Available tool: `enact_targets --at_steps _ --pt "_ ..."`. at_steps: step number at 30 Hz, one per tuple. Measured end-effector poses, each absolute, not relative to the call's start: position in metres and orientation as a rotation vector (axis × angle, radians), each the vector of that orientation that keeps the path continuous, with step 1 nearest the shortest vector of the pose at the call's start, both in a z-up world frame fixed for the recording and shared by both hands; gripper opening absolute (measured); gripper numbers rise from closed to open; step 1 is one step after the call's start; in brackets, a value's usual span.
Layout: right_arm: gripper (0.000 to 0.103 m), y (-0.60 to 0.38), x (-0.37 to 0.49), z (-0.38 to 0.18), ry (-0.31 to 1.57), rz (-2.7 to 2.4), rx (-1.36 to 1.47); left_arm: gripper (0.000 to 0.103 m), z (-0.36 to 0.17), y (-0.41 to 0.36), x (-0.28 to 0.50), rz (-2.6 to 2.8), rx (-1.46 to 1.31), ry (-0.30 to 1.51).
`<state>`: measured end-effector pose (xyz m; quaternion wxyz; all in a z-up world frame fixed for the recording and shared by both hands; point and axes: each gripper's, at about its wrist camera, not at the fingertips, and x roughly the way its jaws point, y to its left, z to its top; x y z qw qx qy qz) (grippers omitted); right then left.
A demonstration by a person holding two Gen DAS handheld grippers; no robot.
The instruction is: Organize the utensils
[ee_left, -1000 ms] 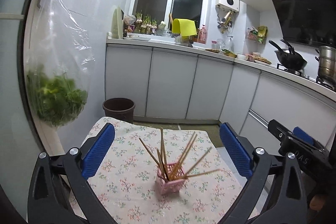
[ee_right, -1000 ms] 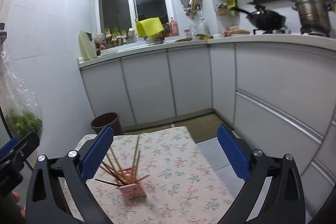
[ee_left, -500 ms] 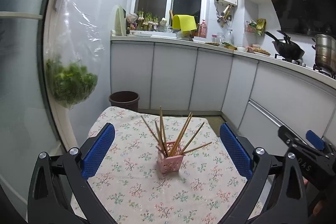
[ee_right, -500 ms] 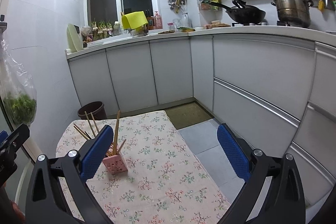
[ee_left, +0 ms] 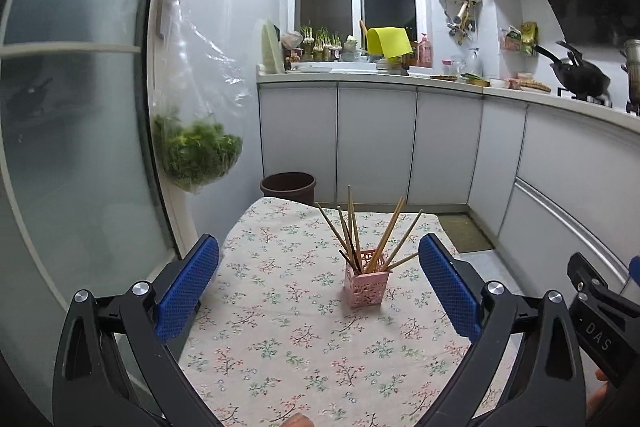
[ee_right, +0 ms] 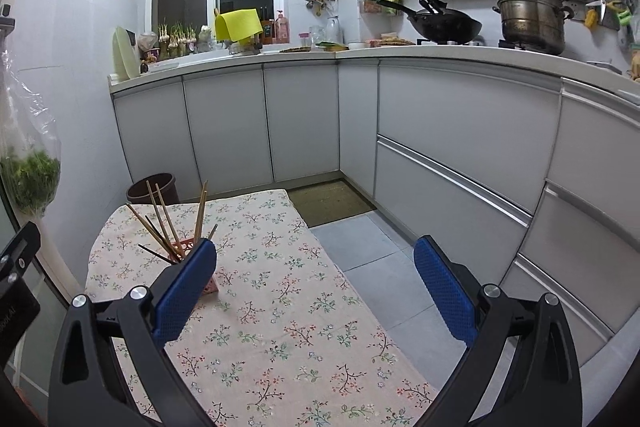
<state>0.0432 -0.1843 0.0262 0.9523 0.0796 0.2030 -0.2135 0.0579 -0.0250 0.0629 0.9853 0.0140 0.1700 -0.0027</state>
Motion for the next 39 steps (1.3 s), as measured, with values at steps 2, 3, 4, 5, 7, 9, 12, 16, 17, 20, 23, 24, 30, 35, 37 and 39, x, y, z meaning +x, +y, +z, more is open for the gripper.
enact_targets --at_steps 2,3,4,5,7,9,12,16,17,20,23,24,30,35,37,39 --pt "0.096 -0.185 0.044 0.025 0.427 -0.429 0.168 0.096 0.063 -0.025 0.056 -0.016 0.025 0.346" --pt "0.096 -0.185 0.043 0.025 0.427 -0.429 0.17 0.096 0.063 -0.025 0.055 -0.018 0.016 0.348" --pt "0.096 -0.186 0.042 0.025 0.428 -0.427 0.178 0.096 0.063 -0.023 0.055 -0.016 0.007 0.35" --pt "0.096 -0.187 0.041 0.025 0.428 -0.426 0.183 0.096 0.063 -0.023 0.054 -0.017 0.001 0.351" --pt "0.096 -0.188 0.04 0.025 0.432 -0.423 0.193 0.096 0.063 -0.02 0.056 -0.021 -0.011 0.369" --pt "0.096 -0.189 0.039 0.025 0.439 -0.416 0.208 0.096 0.064 -0.022 0.056 -0.008 -0.003 0.383" --pt "0.096 -0.189 0.039 0.024 0.444 -0.411 0.211 0.096 0.064 -0.027 0.055 0.028 0.031 0.393" --pt "0.096 -0.189 0.039 0.022 0.448 -0.409 0.213 0.096 0.063 -0.035 0.051 0.069 0.081 0.385" --pt "0.096 -0.189 0.039 0.022 0.449 -0.409 0.216 0.096 0.062 -0.036 0.051 0.072 0.086 0.383" --pt "0.096 -0.191 0.038 0.021 0.449 -0.41 0.22 0.096 0.062 -0.035 0.052 0.072 0.08 0.397" --pt "0.096 -0.192 0.039 0.021 0.453 -0.41 0.22 0.096 0.061 -0.032 0.054 0.074 0.072 0.405" --pt "0.096 -0.192 0.039 0.02 0.457 -0.407 0.221 0.096 0.061 -0.032 0.055 0.075 0.071 0.406" --pt "0.096 -0.19 0.042 0.015 0.476 -0.399 0.222 0.096 0.061 -0.03 0.055 0.064 0.063 0.412" --pt "0.096 -0.189 0.042 0.013 0.485 -0.394 0.224 0.096 0.061 -0.027 0.057 0.056 0.041 0.424" --pt "0.096 -0.188 0.041 0.013 0.487 -0.393 0.221 0.096 0.061 -0.026 0.057 0.055 0.038 0.433" --pt "0.096 -0.187 0.041 0.013 0.487 -0.389 0.22 0.096 0.061 -0.025 0.058 0.041 0.032 0.441"
